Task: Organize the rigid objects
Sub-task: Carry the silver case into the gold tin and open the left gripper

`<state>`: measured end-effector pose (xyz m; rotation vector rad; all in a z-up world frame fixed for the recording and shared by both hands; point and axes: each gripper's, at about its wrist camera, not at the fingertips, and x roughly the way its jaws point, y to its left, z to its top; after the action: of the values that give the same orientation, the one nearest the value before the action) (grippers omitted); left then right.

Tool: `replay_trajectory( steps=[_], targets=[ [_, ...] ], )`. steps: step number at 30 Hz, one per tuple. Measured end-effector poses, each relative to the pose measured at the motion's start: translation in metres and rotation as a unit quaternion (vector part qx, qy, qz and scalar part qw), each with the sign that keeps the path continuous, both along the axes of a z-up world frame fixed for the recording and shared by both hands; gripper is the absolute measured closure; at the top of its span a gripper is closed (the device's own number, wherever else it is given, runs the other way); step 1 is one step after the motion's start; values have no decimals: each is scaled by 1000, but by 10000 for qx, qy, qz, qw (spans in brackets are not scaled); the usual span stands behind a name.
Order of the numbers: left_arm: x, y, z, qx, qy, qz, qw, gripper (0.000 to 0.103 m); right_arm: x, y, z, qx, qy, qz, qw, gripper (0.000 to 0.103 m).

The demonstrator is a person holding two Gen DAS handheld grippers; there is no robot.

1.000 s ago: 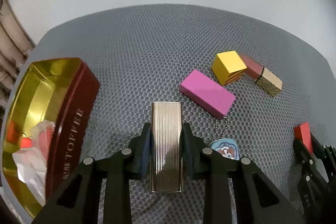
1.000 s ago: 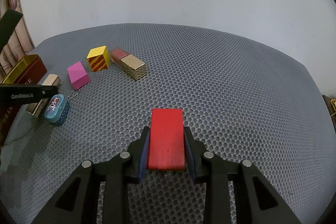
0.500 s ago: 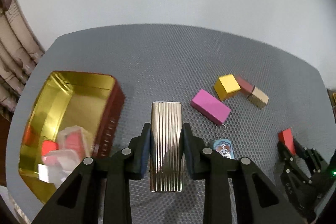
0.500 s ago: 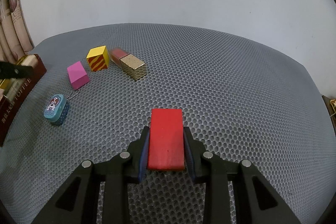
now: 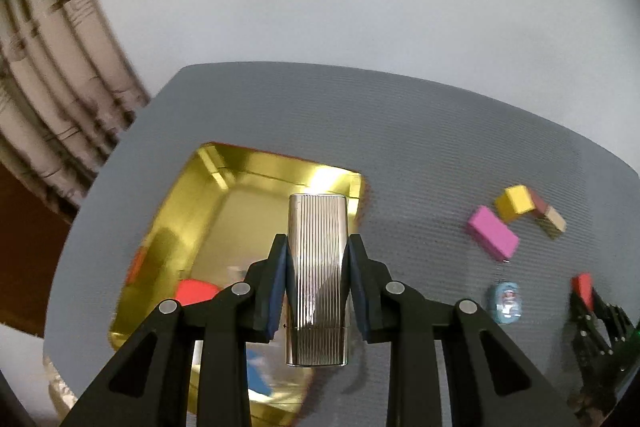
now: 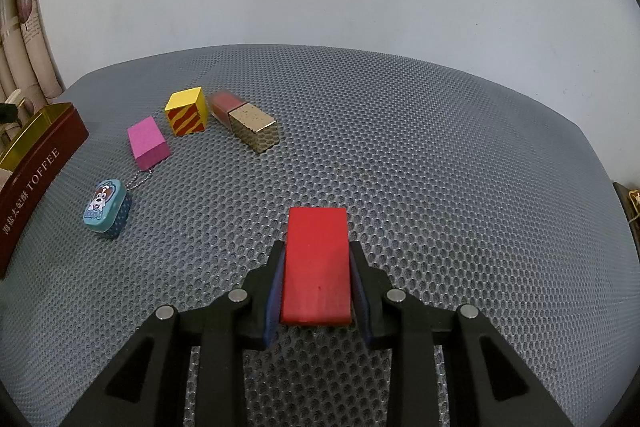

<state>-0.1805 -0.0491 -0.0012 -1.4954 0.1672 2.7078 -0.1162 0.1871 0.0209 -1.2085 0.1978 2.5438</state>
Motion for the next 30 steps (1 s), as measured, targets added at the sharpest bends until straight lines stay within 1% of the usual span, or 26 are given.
replay_trajectory(
  steps=[1,7,13,18,22,28,30],
  targets=[
    [-7,-11,-5,-11,-14,43,10000,77,0,0,0,-2,1,-1,10000,73],
    [-17,-45,-15,-161,-65,392,9991,77,0,0,1,8,-4,-3,10000,73],
    [-30,-71,-35,-155,-243,641,9975,77,-1,0,1,12,-5,-3,10000,73],
    [-38,-84,-48,-143,-372,819,9958,77,-2,1,0,13,-6,-3,10000,73],
    [-44,-86,-57,-122,-441,857,9953,77,-1,3,0,12,-6,-4,10000,73],
    [-57,-86,-73,-247,-558,937,9937,77,-2,3,0,11,-5,-7,10000,73],
    [-60,-88,-79,-193,-595,996,9931,77,-2,3,-1,13,-6,-7,10000,73]
  ],
)
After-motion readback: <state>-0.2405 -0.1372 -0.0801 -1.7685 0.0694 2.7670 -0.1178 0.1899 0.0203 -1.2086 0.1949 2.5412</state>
